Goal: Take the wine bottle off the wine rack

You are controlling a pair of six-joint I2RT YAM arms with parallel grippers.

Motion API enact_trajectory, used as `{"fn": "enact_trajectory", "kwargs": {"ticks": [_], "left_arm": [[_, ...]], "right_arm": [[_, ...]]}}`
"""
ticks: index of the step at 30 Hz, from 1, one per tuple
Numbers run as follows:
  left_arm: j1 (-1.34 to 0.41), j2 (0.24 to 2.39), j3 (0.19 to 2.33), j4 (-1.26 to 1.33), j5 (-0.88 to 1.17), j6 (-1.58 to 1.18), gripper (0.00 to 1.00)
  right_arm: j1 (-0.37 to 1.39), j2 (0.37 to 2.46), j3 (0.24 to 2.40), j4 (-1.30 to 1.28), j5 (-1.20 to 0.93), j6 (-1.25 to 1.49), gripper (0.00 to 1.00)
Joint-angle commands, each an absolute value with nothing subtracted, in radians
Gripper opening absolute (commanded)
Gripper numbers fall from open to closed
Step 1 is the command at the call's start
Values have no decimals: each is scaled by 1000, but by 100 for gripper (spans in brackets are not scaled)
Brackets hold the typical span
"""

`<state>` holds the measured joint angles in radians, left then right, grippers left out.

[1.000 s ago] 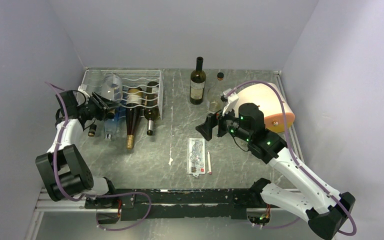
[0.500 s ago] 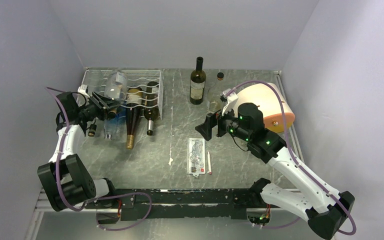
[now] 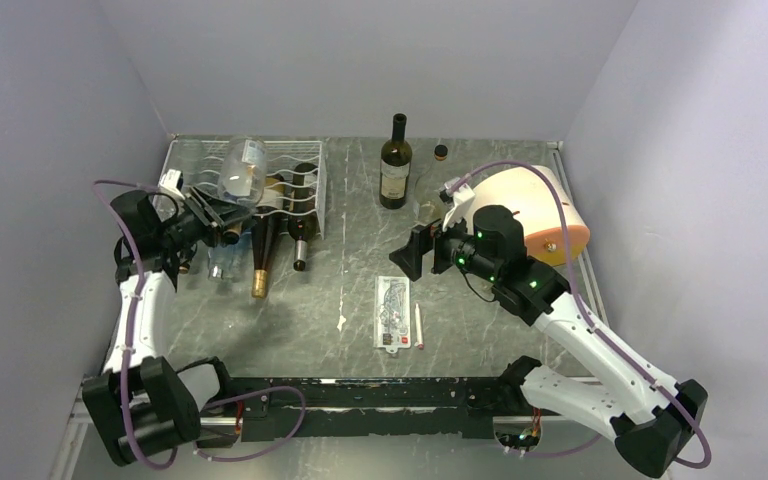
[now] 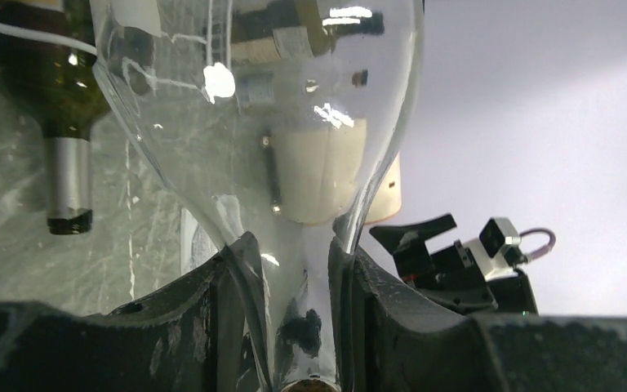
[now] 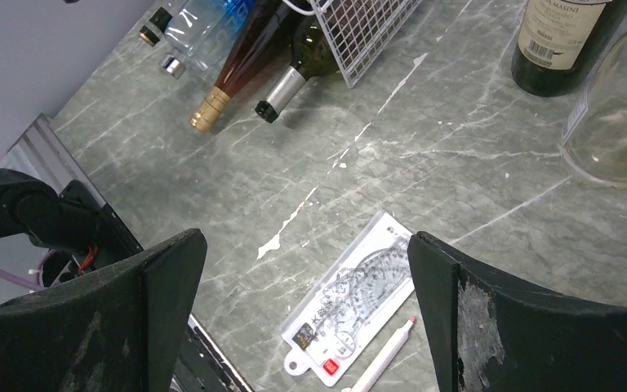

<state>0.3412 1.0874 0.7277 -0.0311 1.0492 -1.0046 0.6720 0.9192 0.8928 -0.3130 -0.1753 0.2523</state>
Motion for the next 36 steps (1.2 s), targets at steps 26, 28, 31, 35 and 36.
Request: {"fn": "enact_trajectory", "kwargs": {"ticks": [26,28,31,35,36], "left_arm": [[-54,677,633,-539,937,-697,7],[-58,696,654,-622,915,-630,7],[-60,704,670,-695,899,-580,7],[-67,707,684,-736,892,-557,7],[-69,708,687,-747,887,-551,7]], "right_arm": [[1024,1201,934,18,-243,-147,100],[1052,1236,939,40,-274,-260,100],[1072,1280,931,100,-342,-407,100],[1082,1349,943,150,-459,-558,100],[1085,1368,951,158,-483,-587,100]]}}
